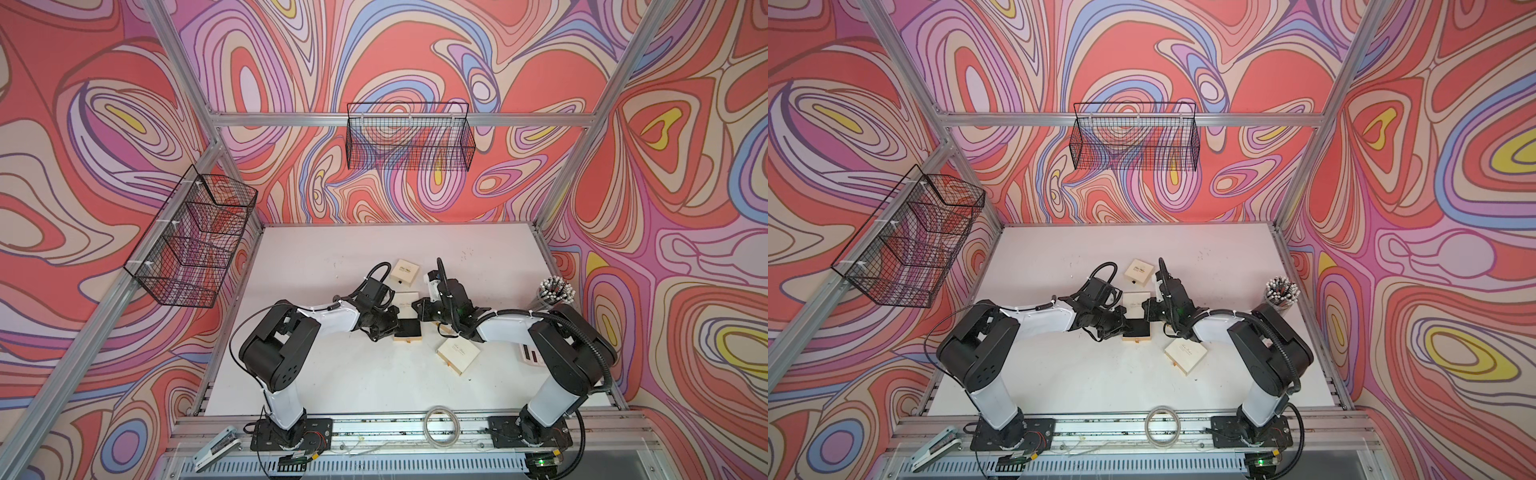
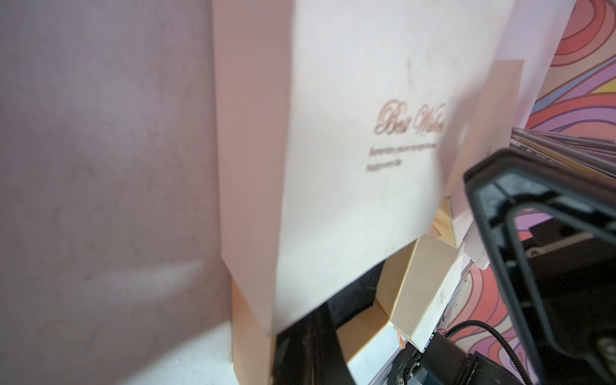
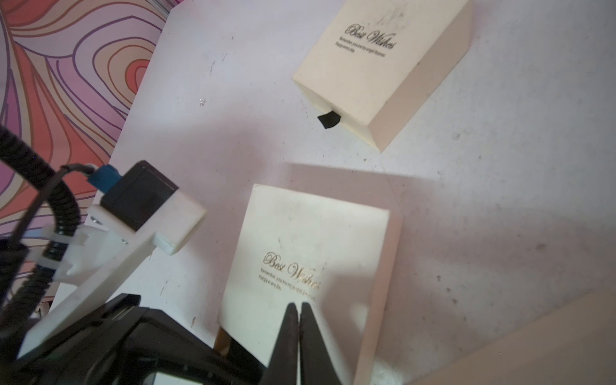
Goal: Take out the earrings from the drawer-style jewelry box
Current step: Pick up the earring from the drawer, then place the earring at the center of the board.
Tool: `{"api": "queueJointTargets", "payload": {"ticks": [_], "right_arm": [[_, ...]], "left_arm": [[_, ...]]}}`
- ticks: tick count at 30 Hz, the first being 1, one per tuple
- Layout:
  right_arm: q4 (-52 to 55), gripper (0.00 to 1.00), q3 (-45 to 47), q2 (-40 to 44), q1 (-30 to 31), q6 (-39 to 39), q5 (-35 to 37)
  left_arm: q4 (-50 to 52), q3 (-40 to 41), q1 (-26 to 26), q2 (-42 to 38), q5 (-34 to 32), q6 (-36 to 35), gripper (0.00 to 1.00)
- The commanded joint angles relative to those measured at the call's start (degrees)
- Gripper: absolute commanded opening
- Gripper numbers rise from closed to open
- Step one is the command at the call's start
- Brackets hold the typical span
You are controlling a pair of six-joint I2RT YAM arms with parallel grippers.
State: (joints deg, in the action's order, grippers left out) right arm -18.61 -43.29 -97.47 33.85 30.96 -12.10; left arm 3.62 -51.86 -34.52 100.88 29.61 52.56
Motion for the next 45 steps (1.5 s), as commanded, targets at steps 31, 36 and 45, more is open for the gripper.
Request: {"api": "queueJointTargets", "payload": {"ticks": [31, 36, 45], "right_arm": [[-0.5, 0.0, -0.5, 0.9, 0.3, -0.4, -1.2], [-3.8, 0.0, 1.6, 4.0, 0.4, -0.6, -2.3], [-8.8, 0.0, 5.3, 9.3, 0.7, -1.7, -2.8]], "left_arm": [[14.0, -4.9, 5.3, -21.0, -14.7, -2.8, 0.0], [17.5, -8.0, 12.5, -20.9, -16.5, -2.9, 0.0], [18.9, -16.1, 19.7, -9.6, -16.2, -4.7, 0.0]]}}
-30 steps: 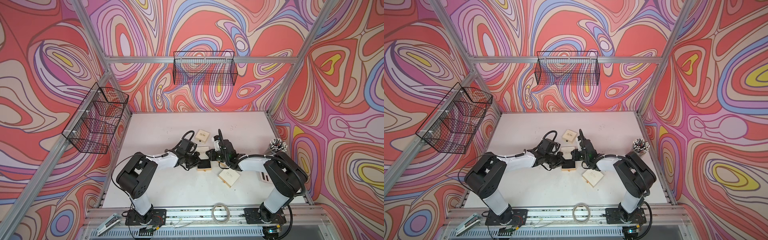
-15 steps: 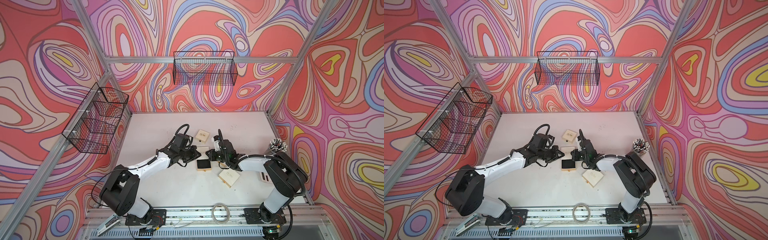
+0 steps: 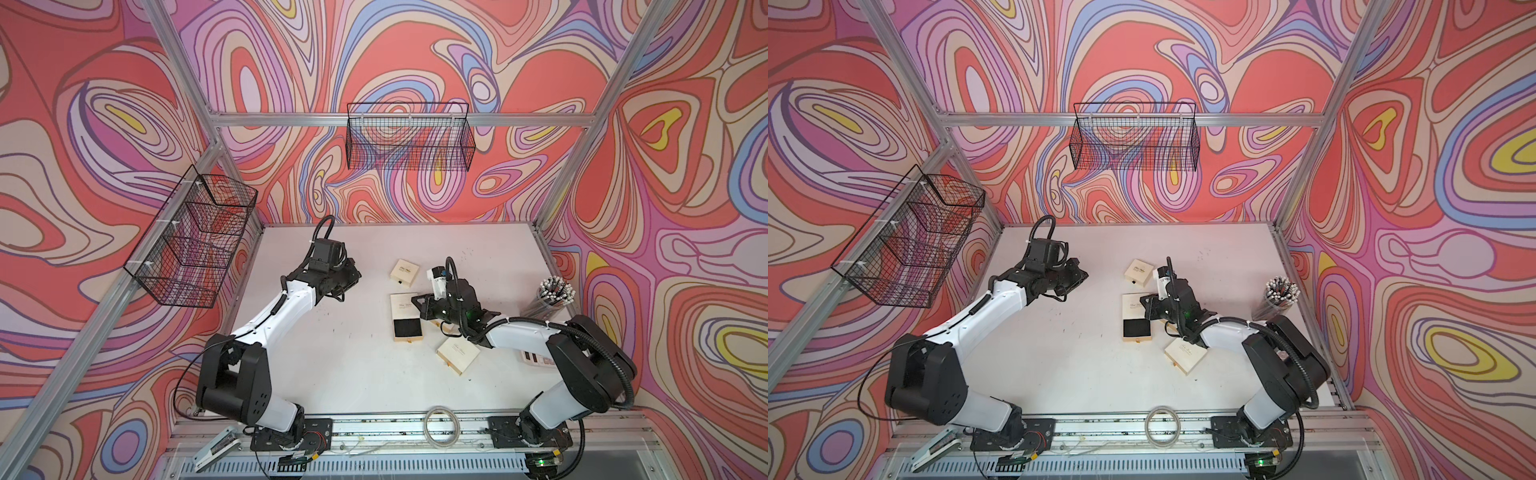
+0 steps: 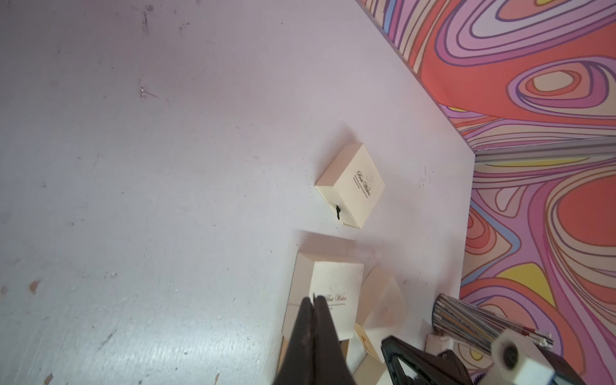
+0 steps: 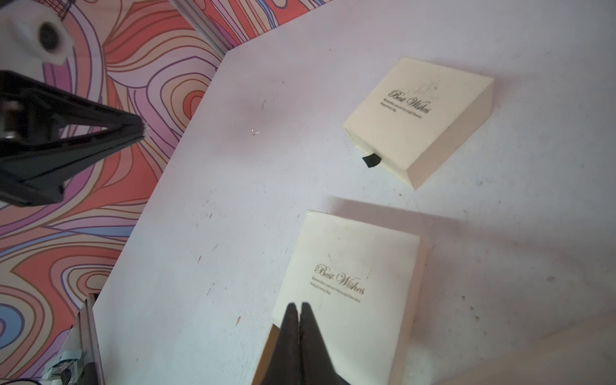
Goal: Take out the earrings from the drawer-style jewelry box
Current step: Place the earring at the center of the board.
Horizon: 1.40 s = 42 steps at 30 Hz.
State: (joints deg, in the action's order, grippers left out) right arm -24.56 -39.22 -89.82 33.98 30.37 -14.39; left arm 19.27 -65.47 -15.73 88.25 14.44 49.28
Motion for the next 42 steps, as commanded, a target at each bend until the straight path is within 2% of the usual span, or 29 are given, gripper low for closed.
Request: {"api": "queueJointTargets", "payload": {"ticks": [1, 3, 6, 13, 22, 34, 42], "right_arm": [[-3.2, 0.0, 1.5, 2.0, 0.7, -1.4, -0.4], [-3.6, 0.0, 1.9, 2.5, 0.7, -1.6, -0.4], [-3.5, 0.14, 2.1, 3.0, 0.8, -2.1, 0.1], [-2.8, 0.26, 2.2, 3.9, 0.8, -2.9, 1.0], [-2.3, 0.29, 1.9, 3.3, 0.9, -3.1, 1.0], [-1.6, 0.31, 1.3, 2.8, 1.1, -3.6, 1.1], [-1.3, 0.42, 1.0, 2.2, 1.4, -3.9, 1.3]], "left_arm": [[3.7, -3.6, 1.1, 4.5, -1.5, -2.0, 0.0], [5.3, -5.9, 1.4, 7.3, -3.1, -2.6, 0.0], [6.5, -8.9, 2.1, 11.5, -4.4, -3.3, 0.0], [8.4, -15.5, 3.6, 20.6, -5.7, -4.3, 0.0], [9.3, -20.3, 4.6, 27.4, -6.3, -4.8, 0.0], [6.8, -20.8, 6.1, 31.1, -4.7, -4.1, 0.0], [5.5, -21.2, 6.8, 32.9, -5.0, -3.9, 0.0]]}}
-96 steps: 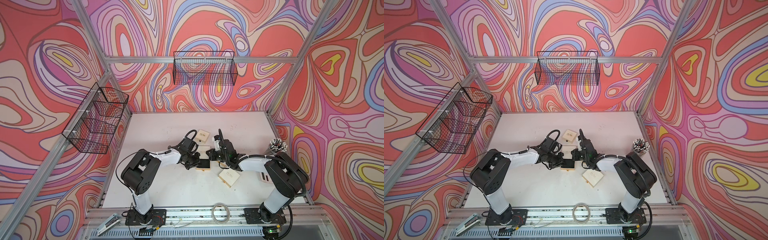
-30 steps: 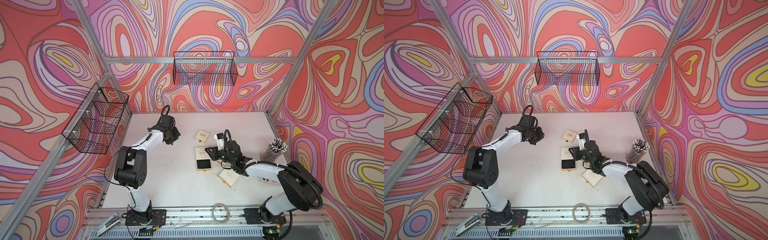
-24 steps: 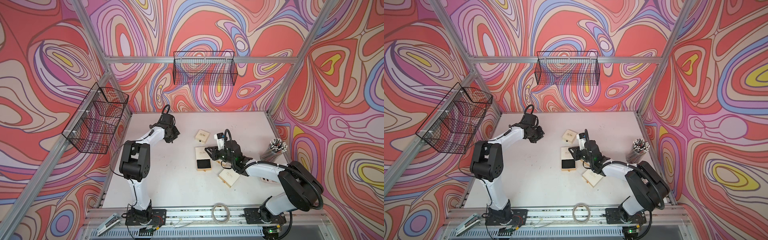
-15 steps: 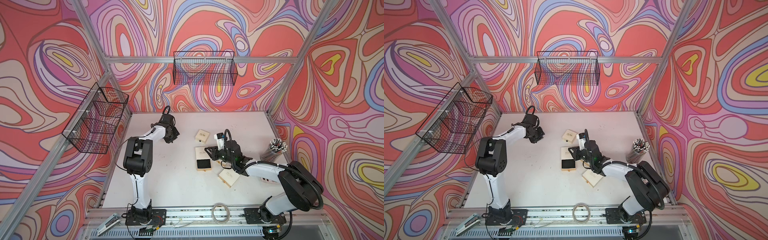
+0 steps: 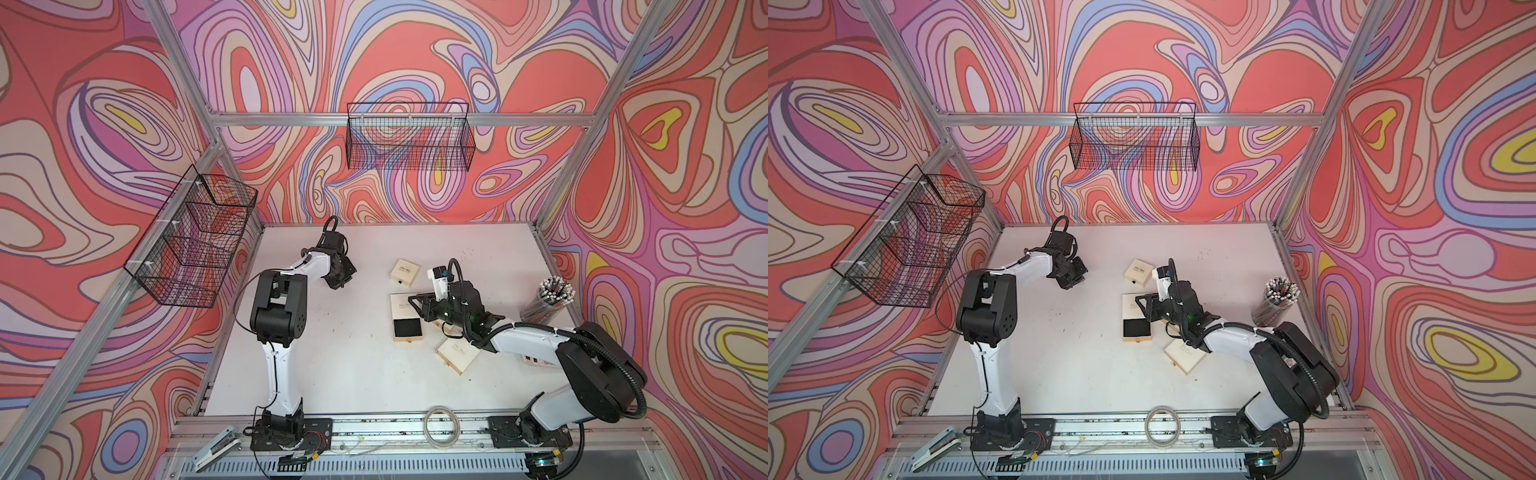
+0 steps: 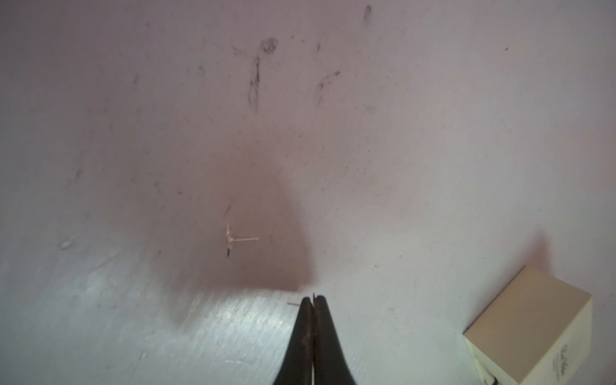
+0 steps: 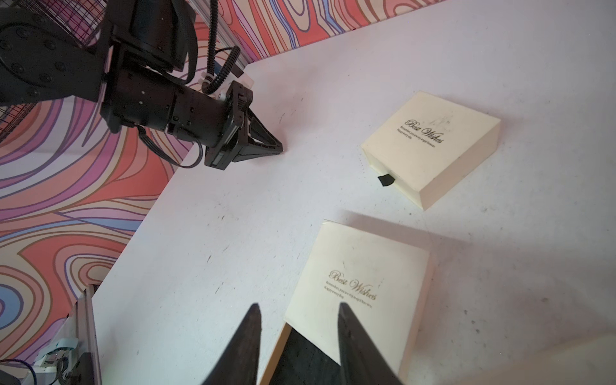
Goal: Take out the earrings from the drawer-style jewelry box
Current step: Place the earring at the center of the board.
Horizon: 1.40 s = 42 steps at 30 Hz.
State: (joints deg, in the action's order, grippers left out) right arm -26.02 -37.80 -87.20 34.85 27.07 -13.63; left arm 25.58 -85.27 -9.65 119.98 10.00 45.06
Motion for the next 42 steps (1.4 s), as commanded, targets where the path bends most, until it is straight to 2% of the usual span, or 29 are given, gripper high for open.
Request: {"api": "queueJointTargets", "payload": {"ticks": [1, 15, 26, 42], "right_arm": [[0.1, 0.43, -0.5, -0.5, 0.6, -0.6, 0.5], [-0.3, 0.58, -1.0, -1.5, 1.7, -1.3, -0.2], [-0.4, 0.6, -1.1, -1.7, 2.3, -1.8, -0.5], [0.5, 0.6, -1.6, -1.7, 2.5, -2.4, 0.3]], "left_arm": [[-0.7, -1.6, 0.7, 1.3, -0.8, 0.3, 0.0], [0.2, -4.8, 1.5, 4.0, -1.7, 0.6, 0.0], [0.5, -5.6, 1.7, 4.8, -1.8, 0.9, 0.0], [0.0, -3.8, 1.7, 3.3, -1.7, 1.5, 0.2]]}}
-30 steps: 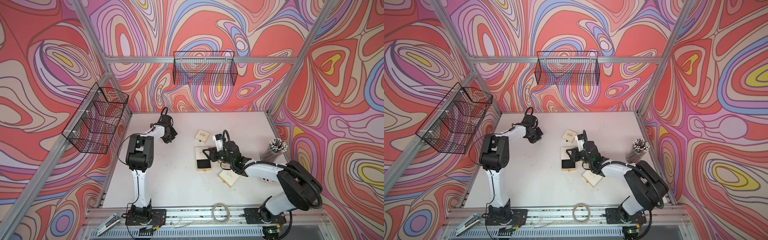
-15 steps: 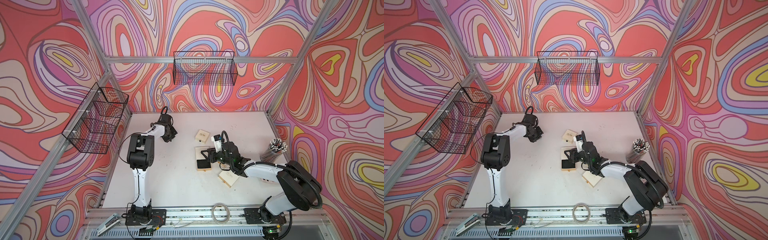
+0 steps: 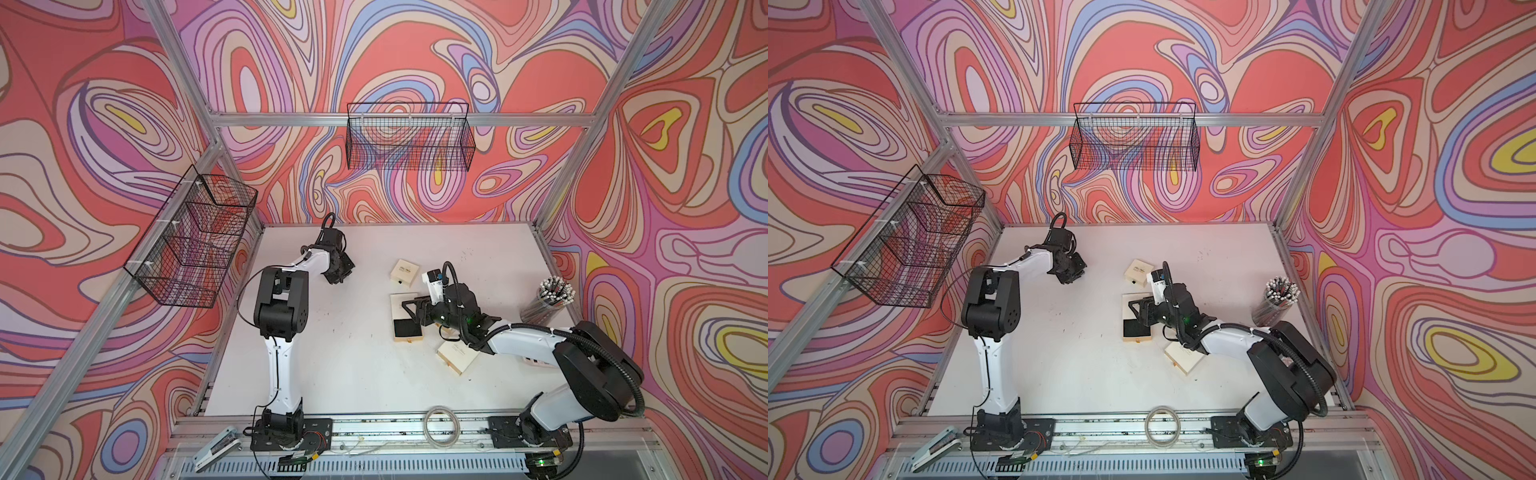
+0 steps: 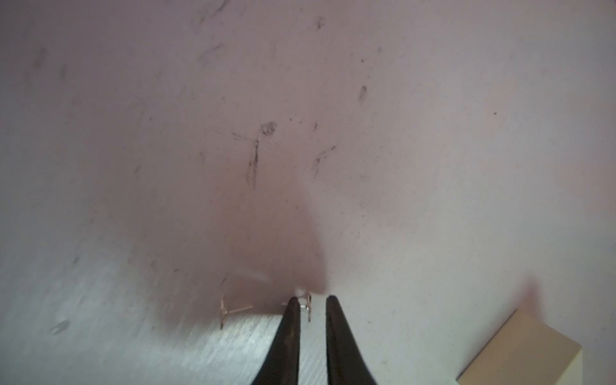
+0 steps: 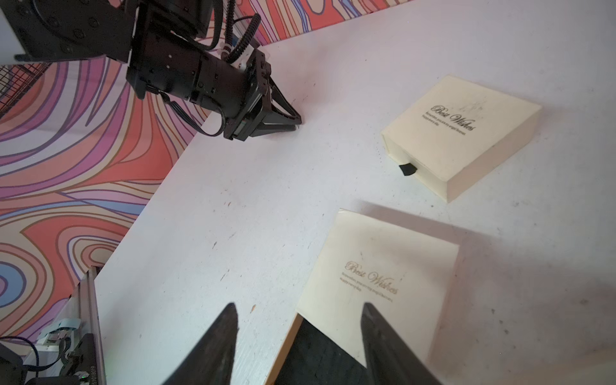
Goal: Take out the earrings from the drawer-style jewelry box
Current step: Place the earring at the center of the board.
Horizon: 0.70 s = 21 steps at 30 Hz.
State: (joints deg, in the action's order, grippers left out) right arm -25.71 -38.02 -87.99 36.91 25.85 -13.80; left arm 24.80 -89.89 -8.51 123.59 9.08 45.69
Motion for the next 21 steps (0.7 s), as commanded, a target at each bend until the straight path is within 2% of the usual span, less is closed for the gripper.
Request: {"api": "queueJointTargets", "payload": {"ticks": [1, 10, 14, 21], "right_arm": [[0.3, 0.6, -1.4, -1.0, 0.5, -1.1, 0.4], [0.7, 0.6, -1.5, -1.0, 0.7, -1.4, 0.8], [0.7, 0.61, -1.6, -1.3, 0.7, -1.4, 0.9], [0.5, 0.65, -1.5, -1.1, 0.7, -1.4, 1.1]], "left_arm": [[0.7, 1.0, 0.6, -0.5, -0.8, 0.8, 0.21], [-0.4, 5.0, 0.6, -4.6, -0.6, 0.7, 0.32], [-2.1, 8.8, 0.5, -8.0, 0.4, 0.5, 0.39], [-4.3, 15.6, 0.5, -16.4, 2.6, 0.2, 0.43]]}}
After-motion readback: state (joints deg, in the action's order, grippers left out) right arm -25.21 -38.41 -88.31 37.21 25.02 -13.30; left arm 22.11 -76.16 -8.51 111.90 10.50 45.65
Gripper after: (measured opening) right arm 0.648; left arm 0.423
